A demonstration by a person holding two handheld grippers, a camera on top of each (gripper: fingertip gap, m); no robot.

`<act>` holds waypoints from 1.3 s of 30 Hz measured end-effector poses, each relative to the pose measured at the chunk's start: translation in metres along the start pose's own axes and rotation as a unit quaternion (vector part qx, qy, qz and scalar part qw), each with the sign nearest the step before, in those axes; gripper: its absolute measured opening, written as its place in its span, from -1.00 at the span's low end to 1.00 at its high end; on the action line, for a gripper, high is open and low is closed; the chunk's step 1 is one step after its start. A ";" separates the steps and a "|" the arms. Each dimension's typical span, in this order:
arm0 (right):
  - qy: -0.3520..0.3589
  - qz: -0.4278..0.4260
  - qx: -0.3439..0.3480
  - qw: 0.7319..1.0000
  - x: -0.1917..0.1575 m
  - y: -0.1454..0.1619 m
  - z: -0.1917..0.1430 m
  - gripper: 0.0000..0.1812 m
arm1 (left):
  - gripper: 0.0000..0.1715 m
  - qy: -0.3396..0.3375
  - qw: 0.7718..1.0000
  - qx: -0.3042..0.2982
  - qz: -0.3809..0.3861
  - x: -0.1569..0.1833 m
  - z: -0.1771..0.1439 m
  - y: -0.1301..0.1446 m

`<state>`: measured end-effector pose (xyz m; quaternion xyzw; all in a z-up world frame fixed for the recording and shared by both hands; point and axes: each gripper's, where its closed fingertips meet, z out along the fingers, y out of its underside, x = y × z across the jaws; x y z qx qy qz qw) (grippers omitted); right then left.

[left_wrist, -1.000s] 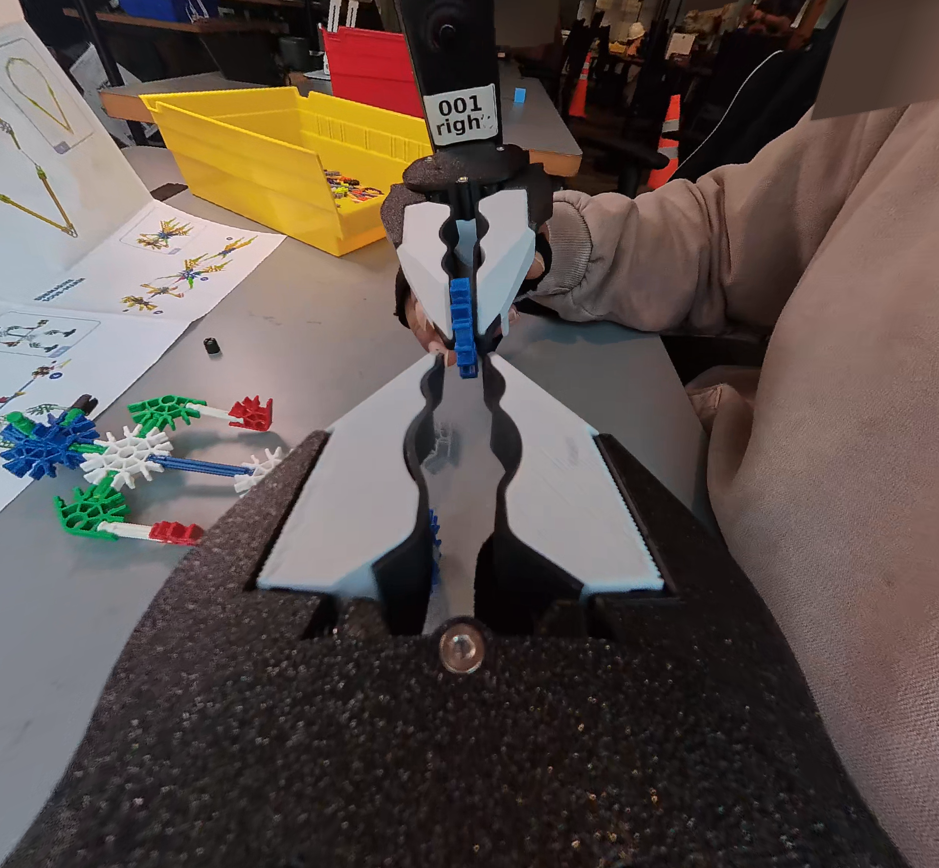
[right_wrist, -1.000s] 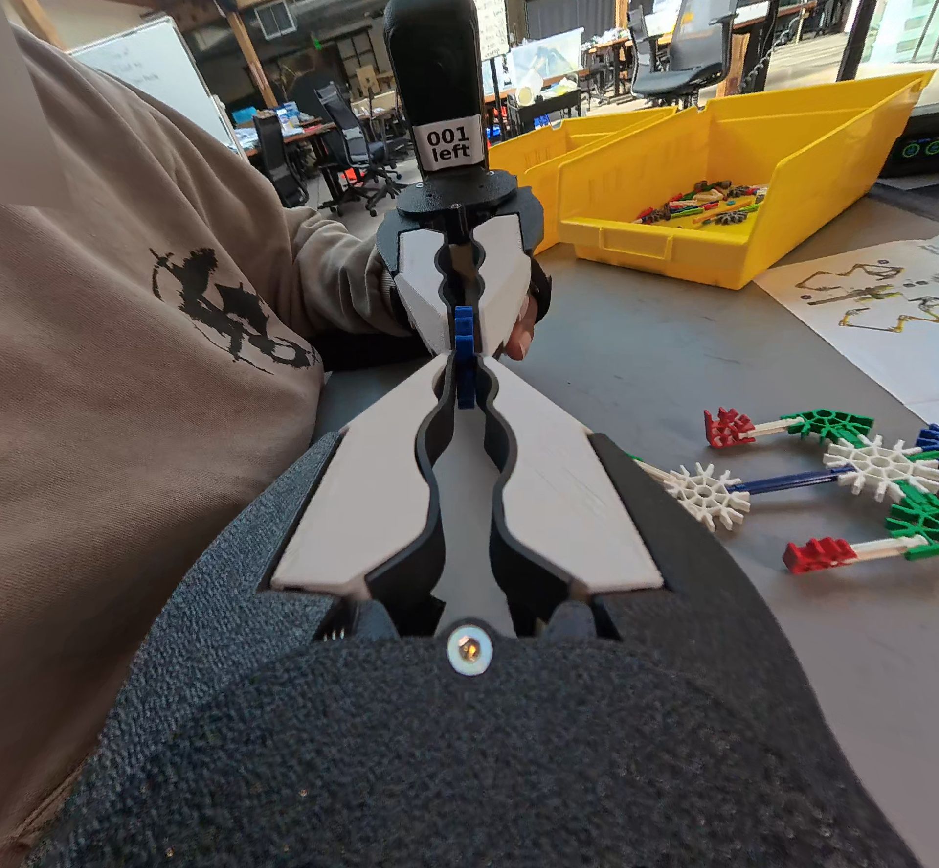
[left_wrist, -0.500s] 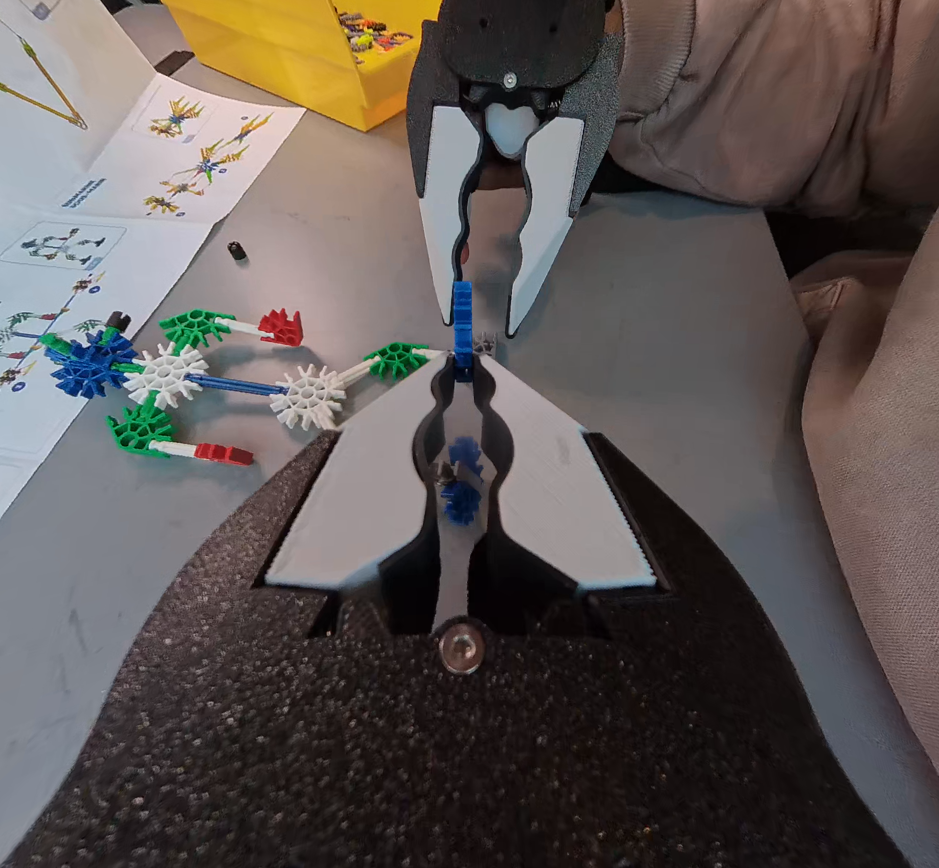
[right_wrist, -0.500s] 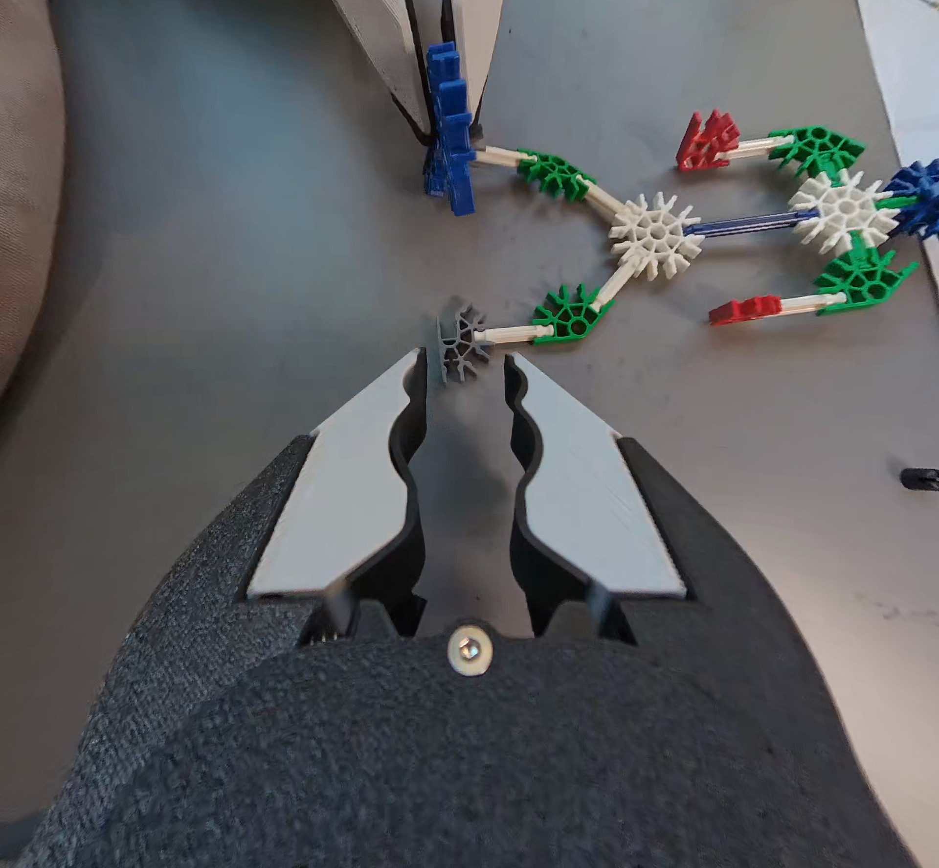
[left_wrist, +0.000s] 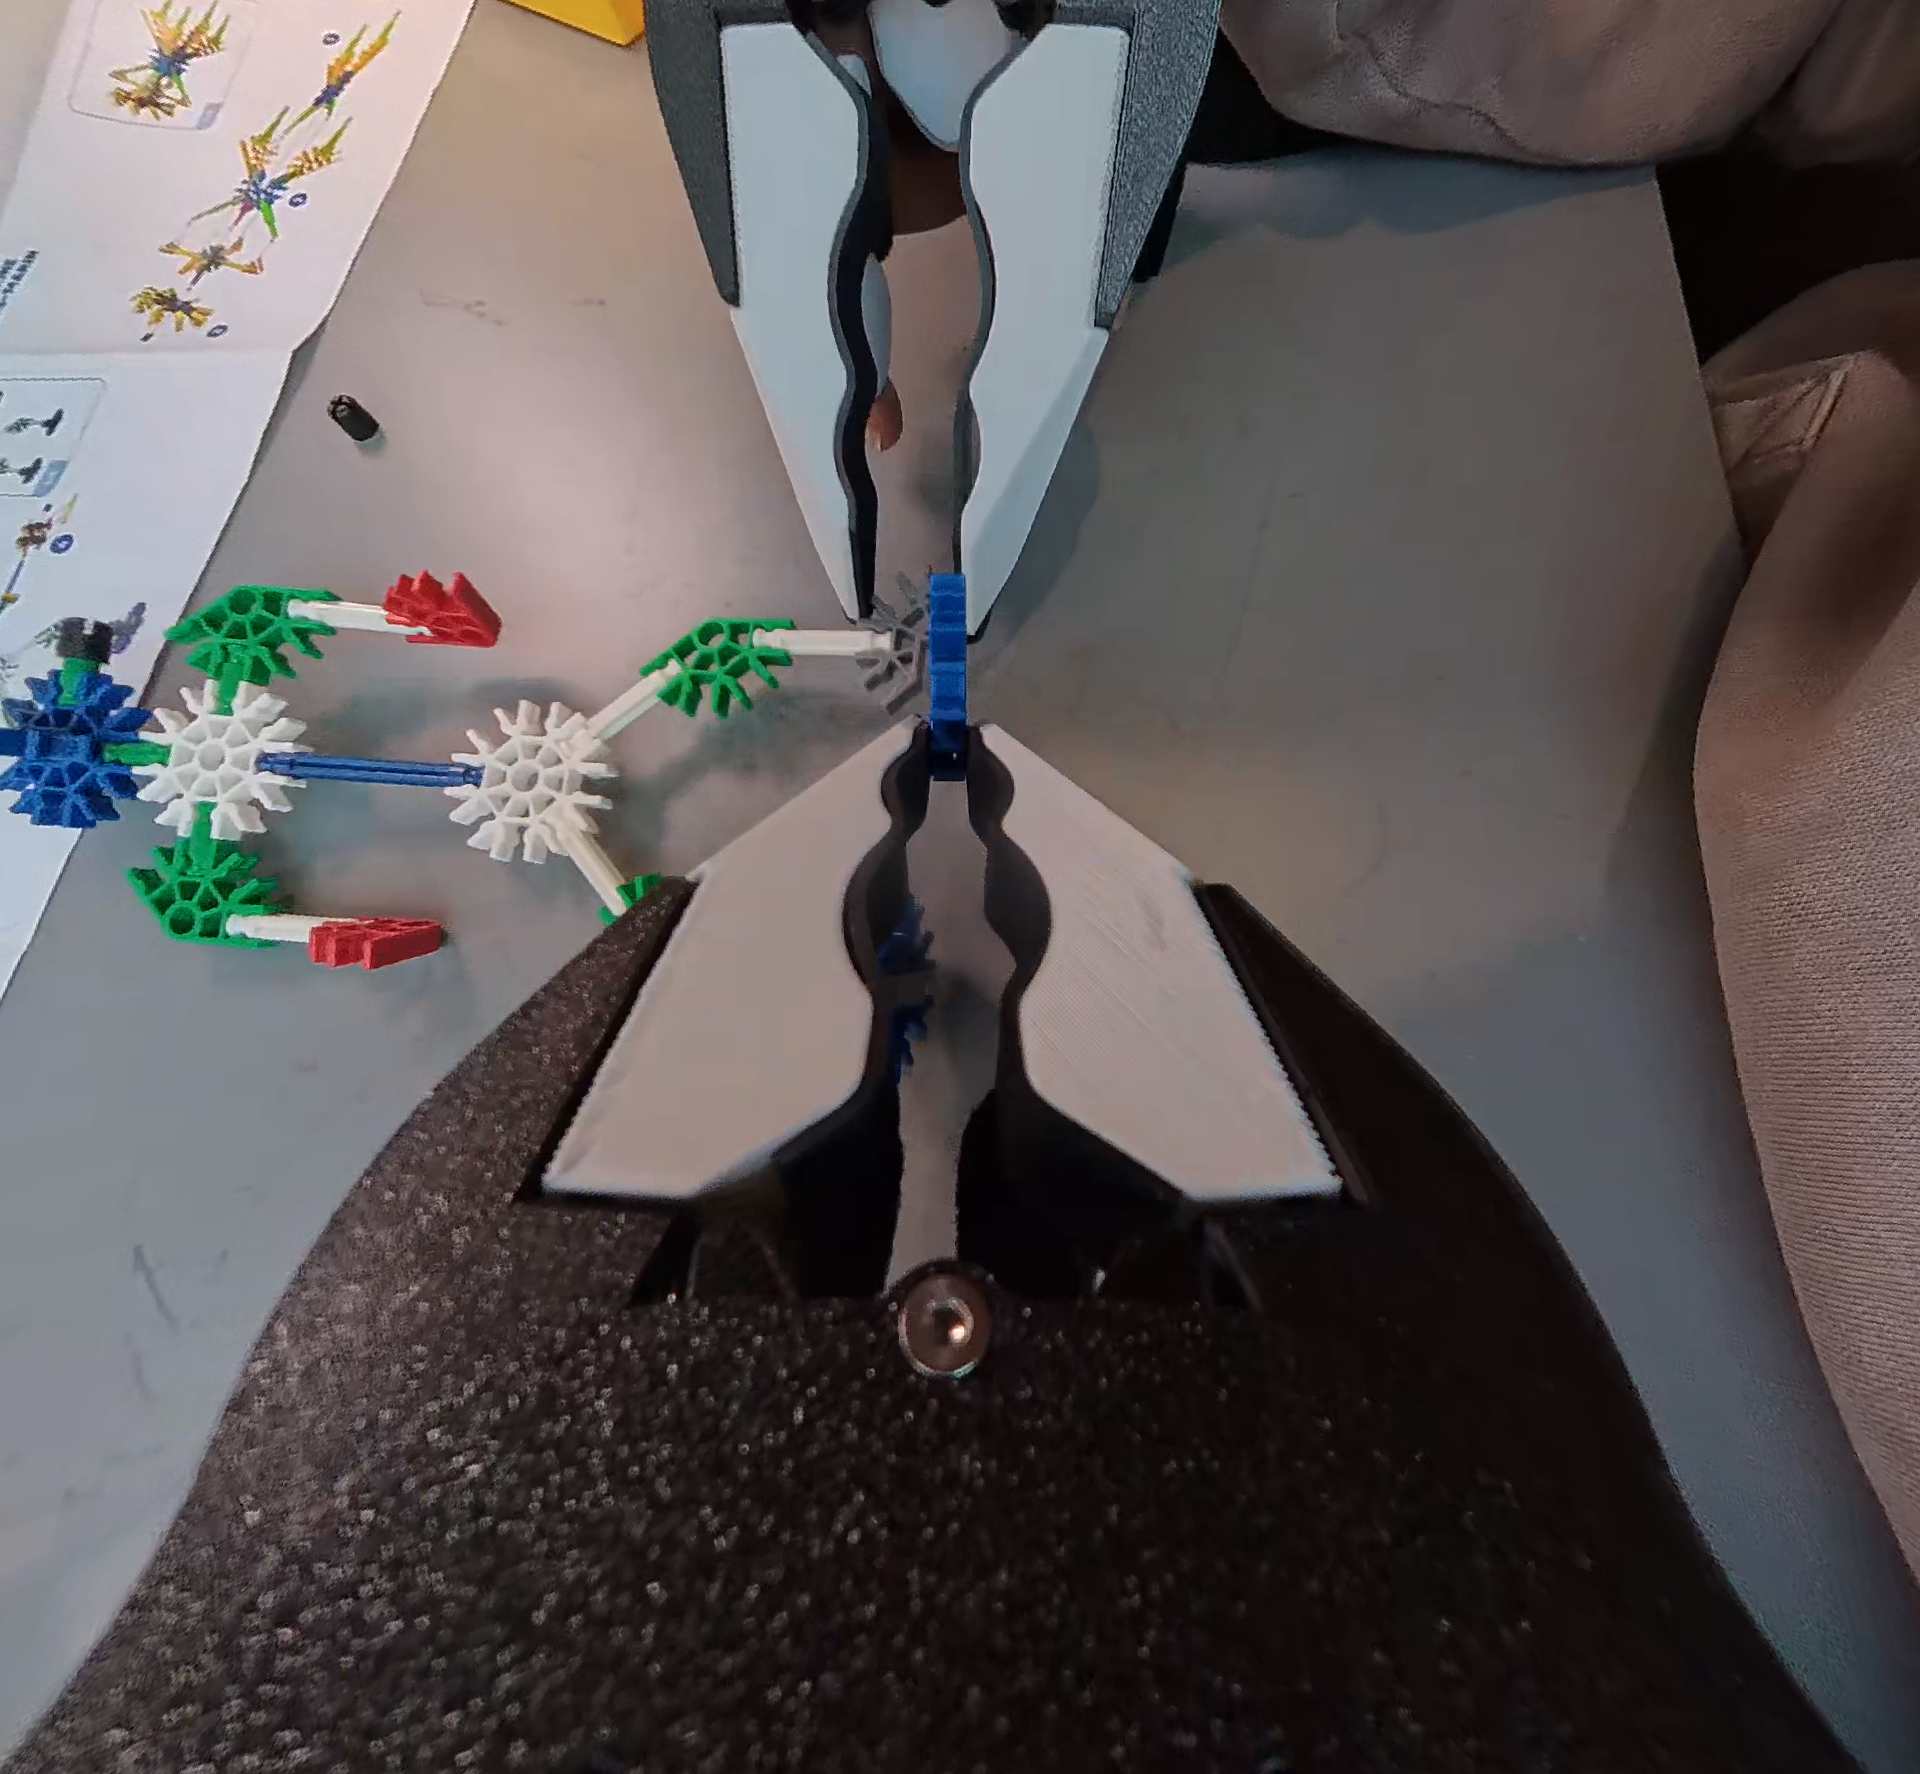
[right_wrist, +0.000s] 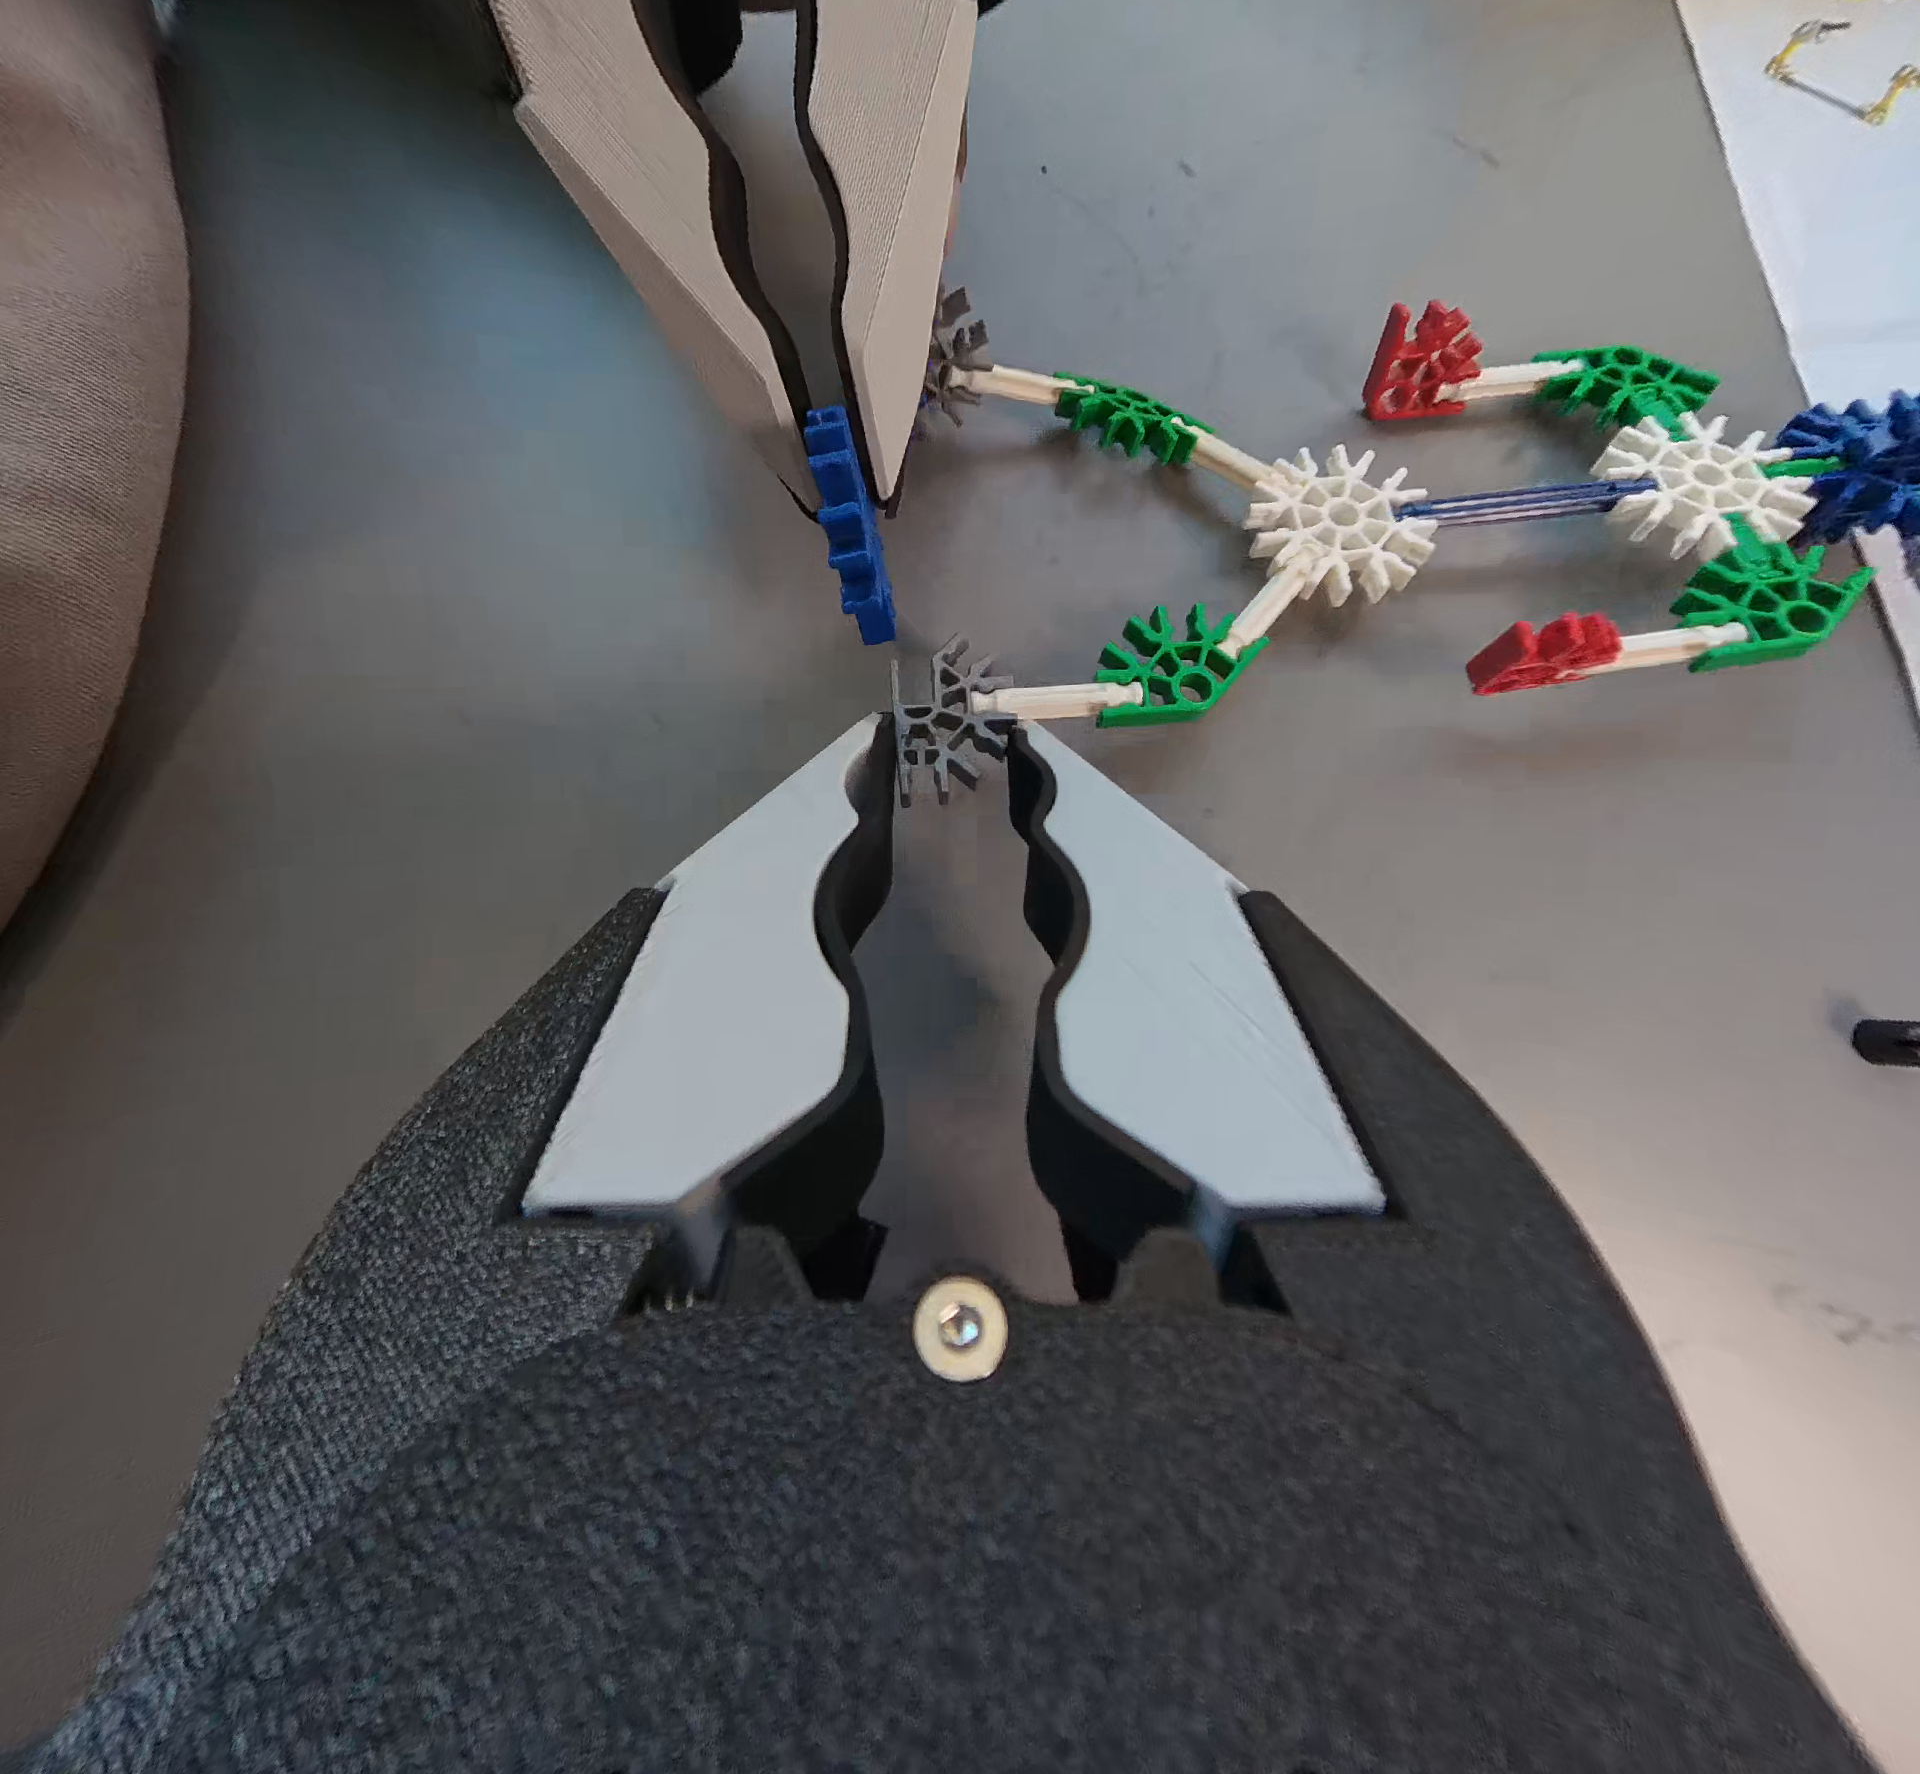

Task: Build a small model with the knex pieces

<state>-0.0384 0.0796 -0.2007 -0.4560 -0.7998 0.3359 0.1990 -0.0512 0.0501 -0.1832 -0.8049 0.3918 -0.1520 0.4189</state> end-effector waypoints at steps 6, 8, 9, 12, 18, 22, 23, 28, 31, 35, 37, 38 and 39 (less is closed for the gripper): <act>-0.042 0.019 0.079 0.996 -0.002 -0.015 -0.013 -0.78 | -0.95 -0.002 1.000 -0.010 -0.018 -0.004 -0.002 0.003; -0.052 0.022 0.093 0.994 -0.004 -0.018 -0.014 -0.78 | -0.95 0.006 1.000 -0.006 -0.027 -0.003 0.000 0.003; -0.056 0.023 0.100 0.993 -0.005 -0.020 -0.014 -0.78 | -0.95 0.010 0.999 -0.002 -0.032 -0.003 0.000 0.003; -0.060 0.024 0.113 0.992 -0.006 -0.025 -0.013 -0.78 | -0.95 0.035 0.998 0.022 -0.051 0.000 0.001 -0.001; -0.066 0.035 0.151 0.986 -0.007 -0.037 -0.018 -0.78 | -0.95 0.075 0.988 0.087 -0.107 0.001 -0.003 -0.013; -0.062 0.047 0.186 0.979 -0.004 -0.046 -0.024 -0.79 | -0.95 0.070 0.985 0.110 -0.111 -0.001 -0.005 -0.019; -0.063 0.053 0.195 0.977 -0.003 -0.049 -0.025 -0.78 | -0.95 0.068 0.984 0.118 -0.113 -0.002 -0.006 -0.021; -0.056 0.066 0.208 0.974 0.002 -0.052 -0.027 -0.78 | -0.96 0.060 0.981 0.135 -0.125 -0.007 -0.007 -0.026; -0.056 0.072 0.208 0.974 0.002 -0.052 -0.027 -0.78 | -0.96 0.062 0.979 0.142 -0.135 -0.008 -0.008 -0.026; -0.056 0.087 0.219 0.970 0.004 -0.055 -0.029 -0.77 | -0.96 0.070 0.974 0.153 -0.150 -0.009 -0.009 -0.029; -0.060 0.084 0.227 0.968 0.004 -0.058 -0.033 -0.68 | -0.95 0.074 0.971 0.163 -0.161 -0.012 -0.010 -0.032; -0.065 0.087 0.232 0.967 0.004 -0.060 -0.036 -0.66 | -0.95 0.076 0.968 0.170 -0.166 -0.013 -0.012 -0.035; -0.065 0.090 0.236 0.965 0.006 -0.060 -0.040 -0.68 | -0.95 0.079 0.966 0.177 -0.169 -0.014 -0.014 -0.038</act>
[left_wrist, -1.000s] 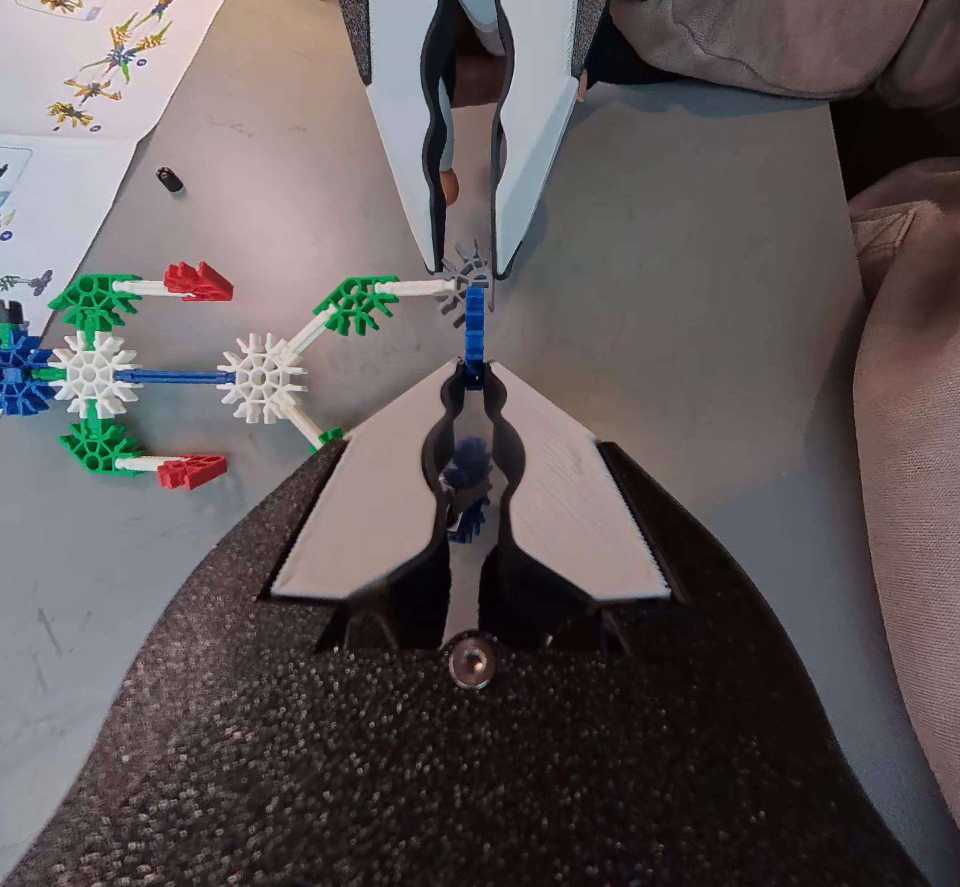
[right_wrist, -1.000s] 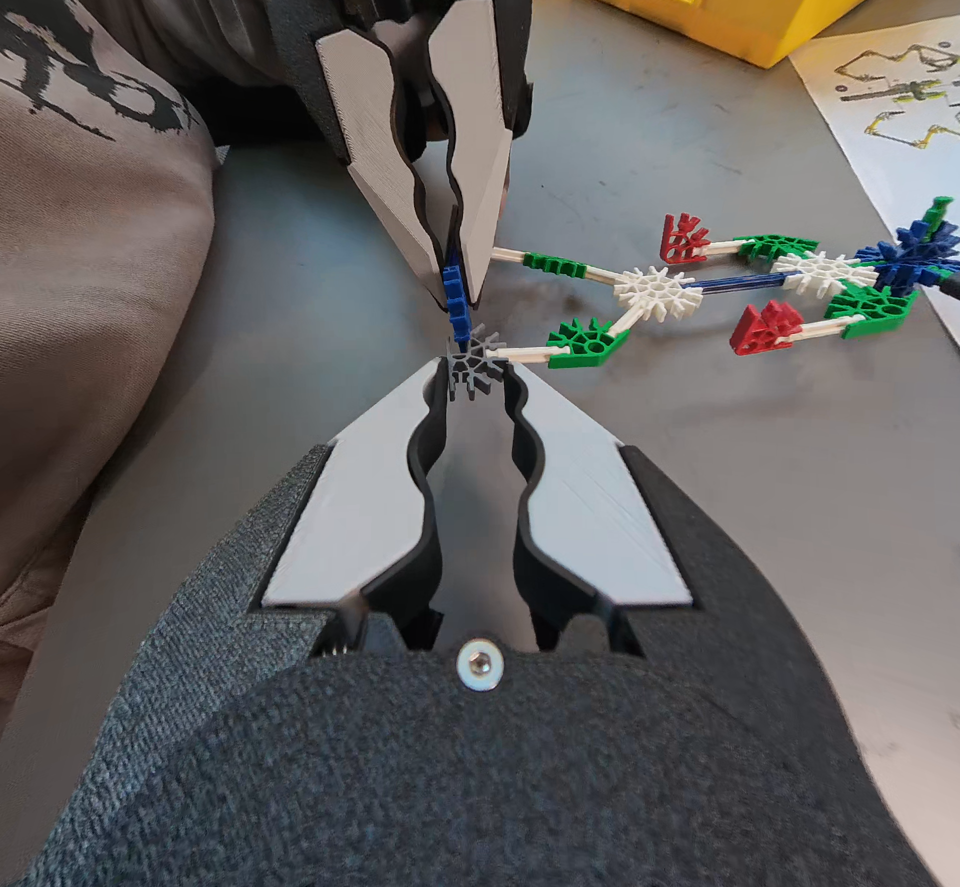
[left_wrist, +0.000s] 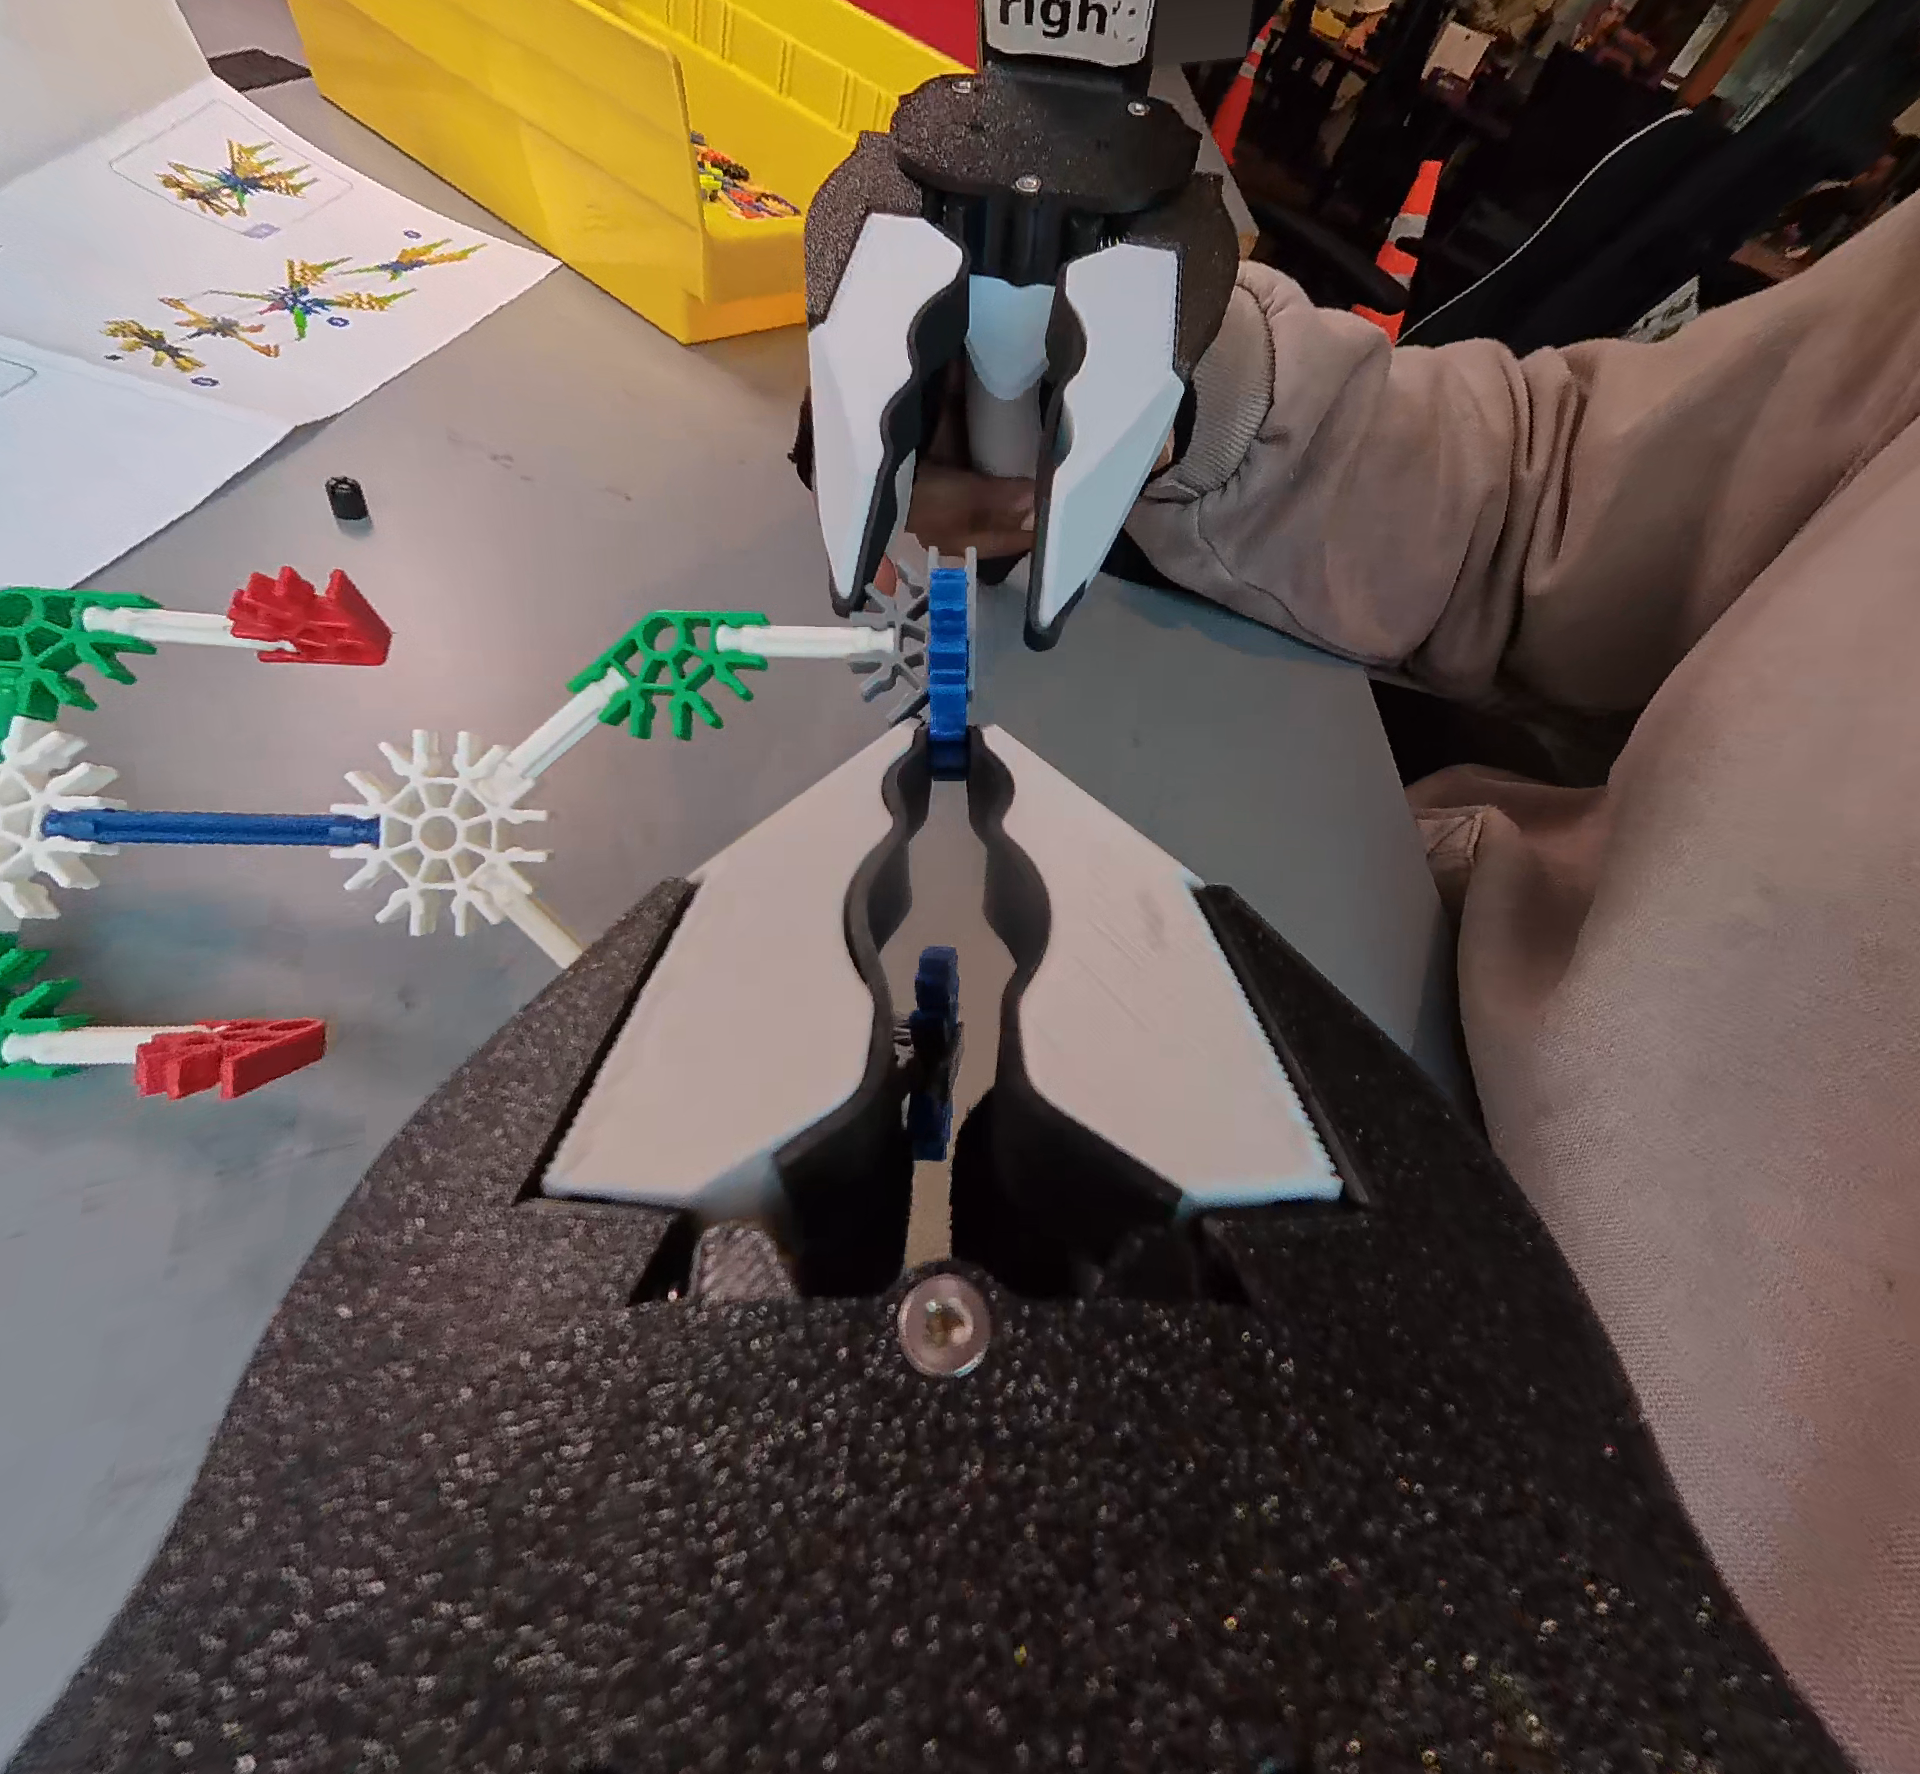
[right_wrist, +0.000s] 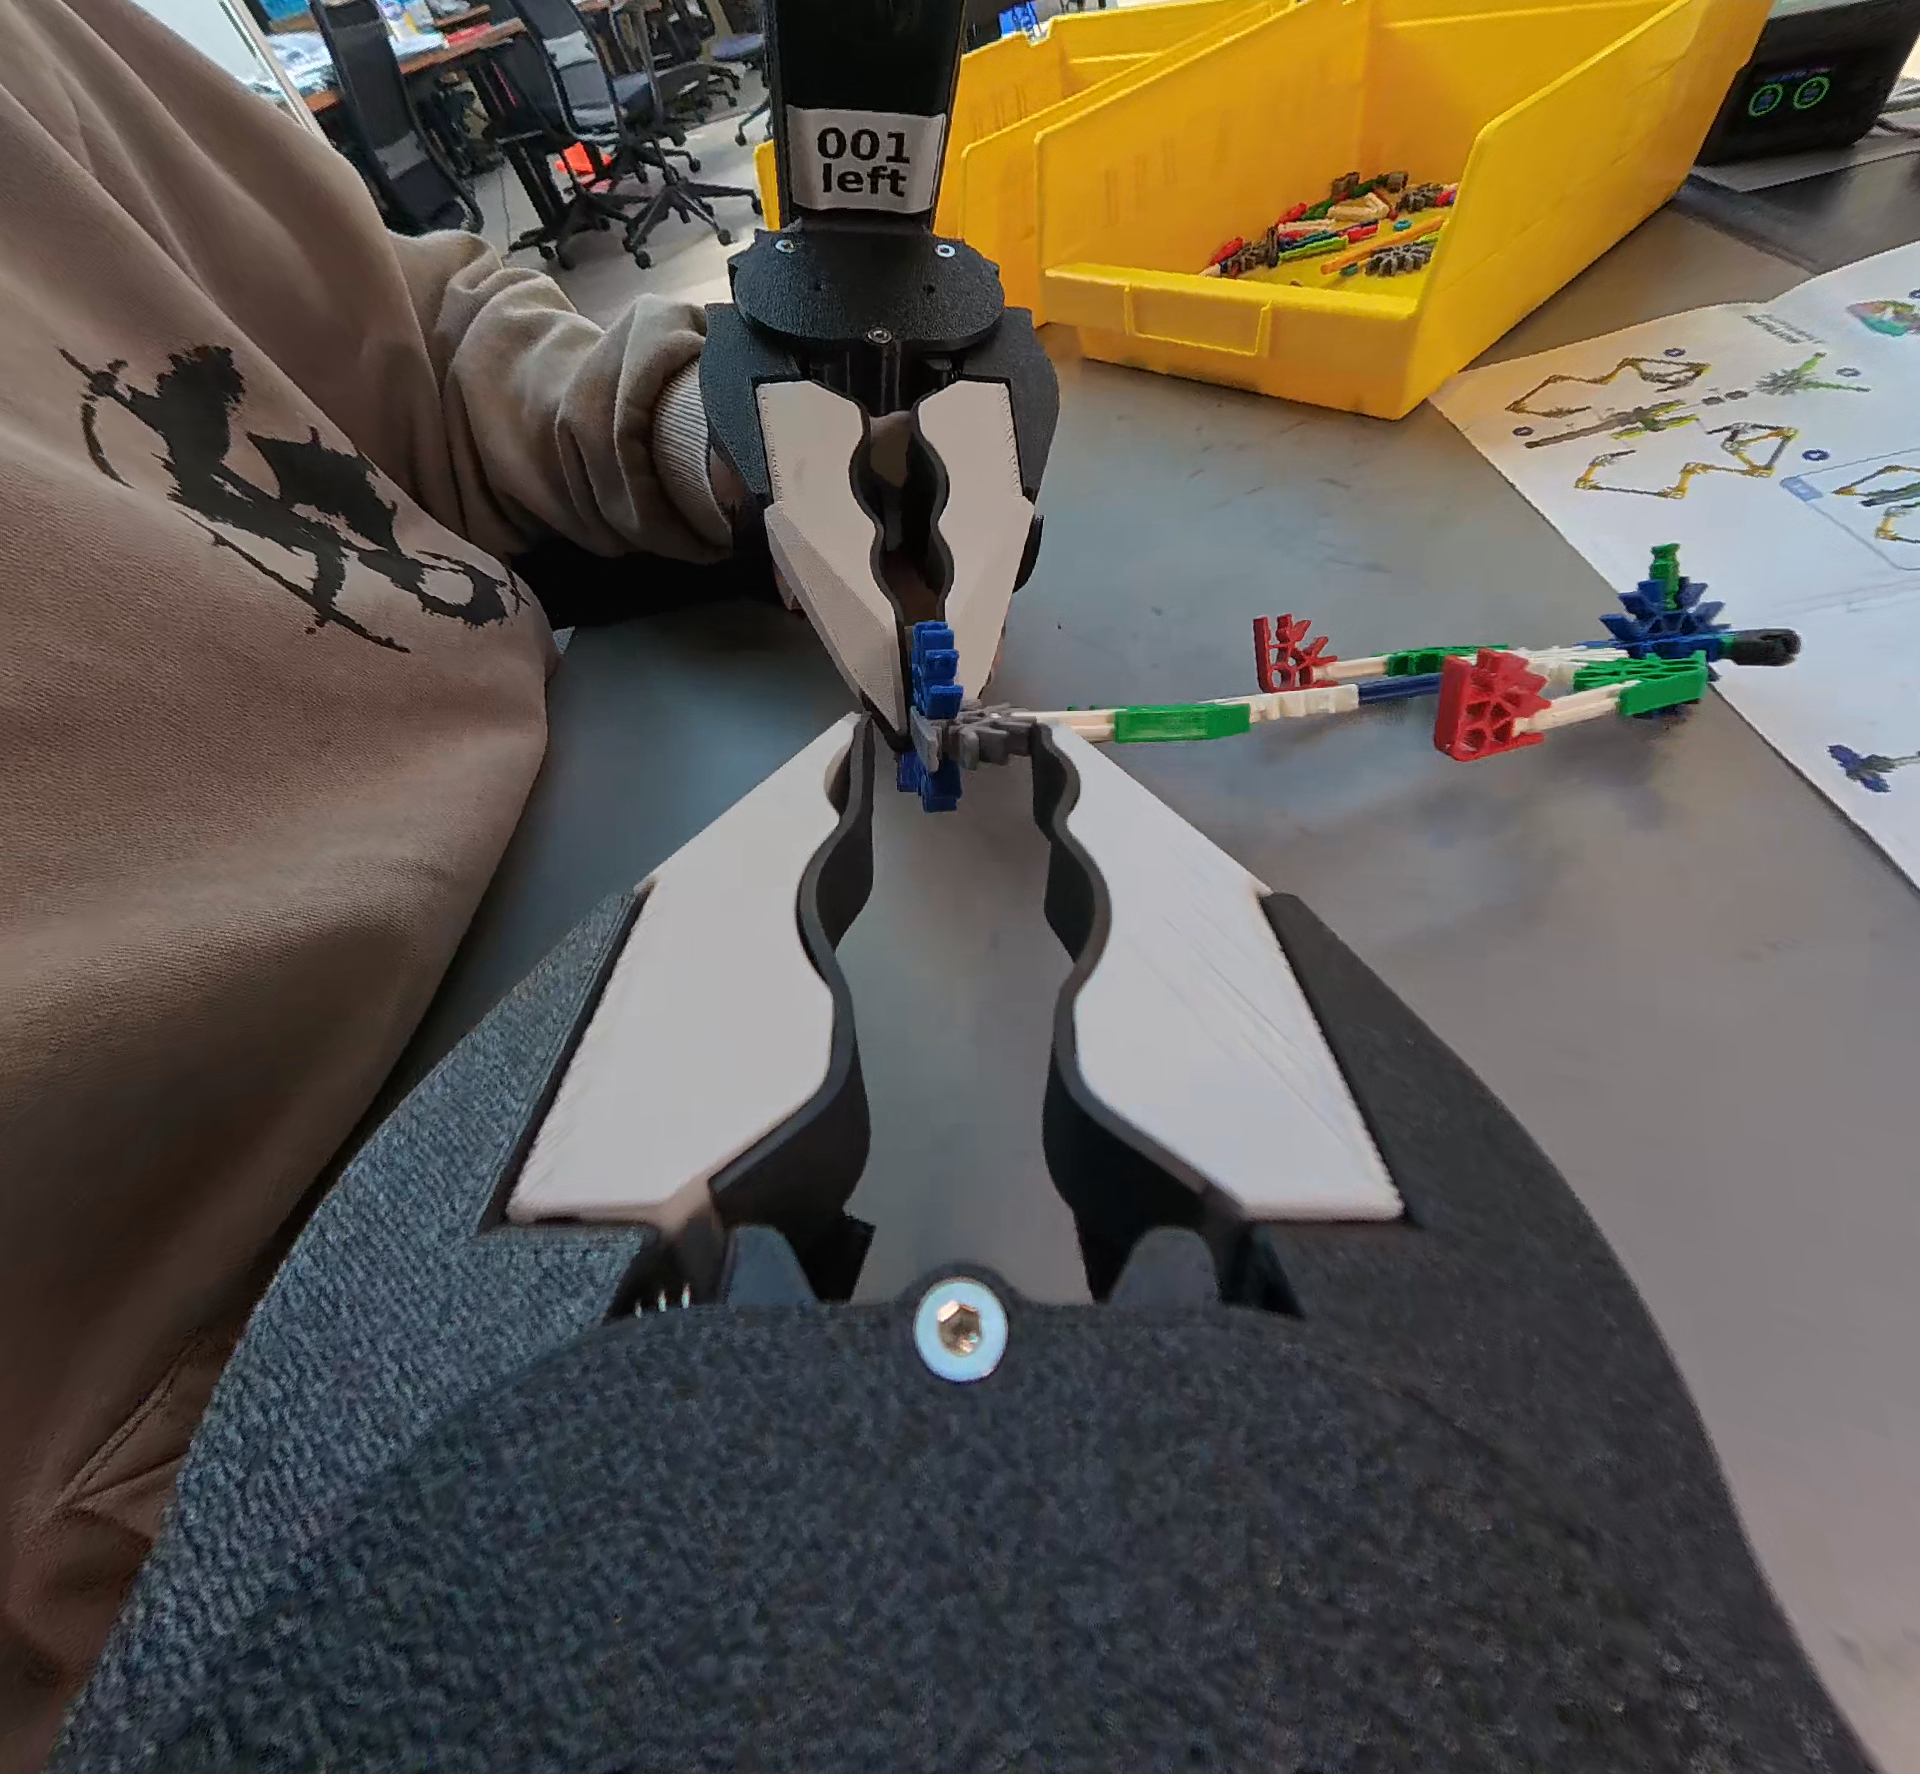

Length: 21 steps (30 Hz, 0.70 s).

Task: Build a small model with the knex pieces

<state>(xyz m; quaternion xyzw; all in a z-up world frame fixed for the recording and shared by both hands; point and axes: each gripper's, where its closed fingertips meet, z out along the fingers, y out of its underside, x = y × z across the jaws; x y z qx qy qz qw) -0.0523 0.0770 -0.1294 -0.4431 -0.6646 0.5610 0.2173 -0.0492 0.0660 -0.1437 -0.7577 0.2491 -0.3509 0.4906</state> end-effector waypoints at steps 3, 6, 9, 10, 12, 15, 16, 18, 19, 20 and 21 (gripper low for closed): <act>0.011 -0.007 -0.001 1.000 0.005 0.000 -0.008 -0.80 | -0.95 0.001 1.000 0.005 -0.003 0.000 -0.002 -0.001; 0.004 -0.008 -0.005 1.000 0.001 0.001 -0.004 -0.84 | -0.95 0.004 1.000 0.002 -0.004 0.001 -0.002 0.000; -0.005 -0.004 -0.016 1.000 -0.002 0.005 -0.003 -0.85 | -0.96 0.006 1.000 -0.003 -0.001 0.003 -0.001 0.003; -0.005 -0.005 -0.021 1.000 -0.003 0.007 -0.002 -0.85 | -0.96 0.007 1.000 -0.005 -0.002 0.003 -0.001 0.004; 0.000 -0.004 -0.029 1.000 -0.003 0.009 -0.001 -0.85 | -0.96 0.005 1.000 -0.004 -0.005 0.002 -0.001 0.004; 0.001 -0.007 -0.036 0.999 -0.004 0.011 0.000 -0.85 | -0.96 0.002 1.000 -0.009 0.002 0.003 0.000 0.007; 0.000 -0.006 -0.036 0.999 -0.004 0.011 0.000 -0.85 | -0.96 0.001 1.000 -0.010 0.005 0.003 0.001 0.007; -0.001 -0.011 -0.046 0.999 -0.005 0.014 0.001 -0.85 | -0.97 0.005 1.000 -0.019 0.007 0.004 0.001 0.010; -0.001 -0.018 -0.058 0.998 -0.006 0.017 0.001 -0.85 | -0.97 0.005 0.999 -0.029 0.012 0.005 0.002 0.013; -0.001 -0.023 -0.068 0.997 -0.007 0.021 0.002 -0.85 | -0.97 0.004 0.999 -0.039 0.017 0.005 0.003 0.016; -0.002 -0.026 -0.073 0.997 -0.008 0.022 0.002 -0.85 | -0.97 0.005 0.999 -0.046 0.020 0.005 0.004 0.018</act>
